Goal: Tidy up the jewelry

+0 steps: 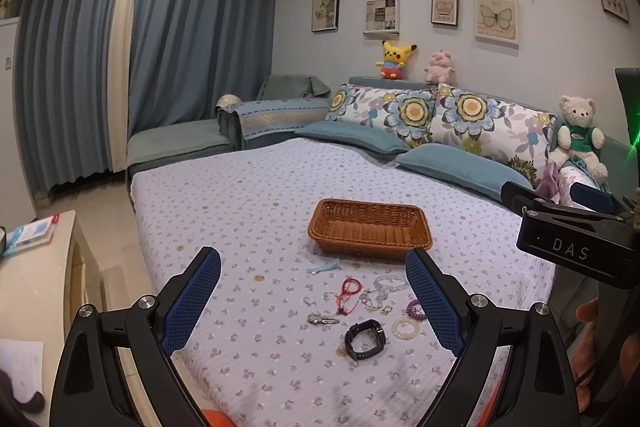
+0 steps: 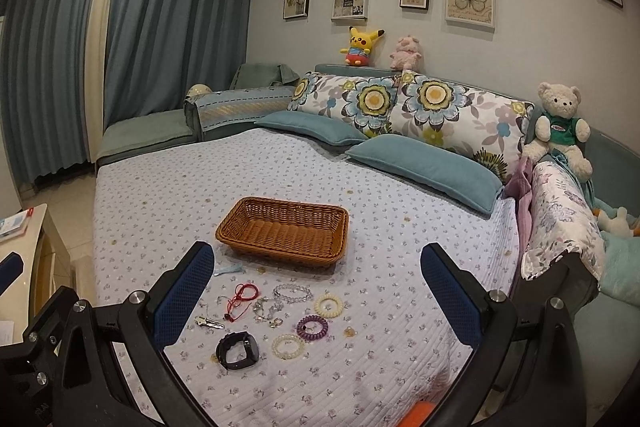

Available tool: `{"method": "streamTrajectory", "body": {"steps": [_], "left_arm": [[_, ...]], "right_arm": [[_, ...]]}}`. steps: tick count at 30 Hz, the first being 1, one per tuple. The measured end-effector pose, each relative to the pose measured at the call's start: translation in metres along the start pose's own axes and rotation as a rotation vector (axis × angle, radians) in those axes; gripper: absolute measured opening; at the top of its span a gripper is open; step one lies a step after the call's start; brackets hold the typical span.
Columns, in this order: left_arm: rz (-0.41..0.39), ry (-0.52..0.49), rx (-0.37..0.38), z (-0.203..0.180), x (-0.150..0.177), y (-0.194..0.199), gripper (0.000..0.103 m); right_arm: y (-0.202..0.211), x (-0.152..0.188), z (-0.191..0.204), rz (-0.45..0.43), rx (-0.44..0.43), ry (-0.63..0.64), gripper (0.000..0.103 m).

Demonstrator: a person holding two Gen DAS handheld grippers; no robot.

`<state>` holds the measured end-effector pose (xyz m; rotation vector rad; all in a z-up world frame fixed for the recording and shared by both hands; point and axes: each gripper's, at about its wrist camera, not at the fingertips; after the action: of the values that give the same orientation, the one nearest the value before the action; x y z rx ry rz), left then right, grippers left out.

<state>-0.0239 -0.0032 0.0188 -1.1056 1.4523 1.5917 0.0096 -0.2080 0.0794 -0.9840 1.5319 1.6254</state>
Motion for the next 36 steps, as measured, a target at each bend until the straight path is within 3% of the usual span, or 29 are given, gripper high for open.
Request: {"method": "streamTrajectory", "body": {"steps": [36], "left_arm": [[0.015,-0.025,0.018,-0.012,0.002,-0.003,0.094]], "right_arm": [[-0.007,0.006,-0.011,0.024,0.002,-0.017,0.103]]}}
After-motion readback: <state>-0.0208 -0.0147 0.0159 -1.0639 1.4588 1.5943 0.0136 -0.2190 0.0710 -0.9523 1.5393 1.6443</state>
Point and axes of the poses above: each gripper's, at about its wrist camera, not at the fingertips, and y roughly against the way its jaws point, z to its left, x to its underside, and after that the axes turned 8 degrees about -x, right-handed
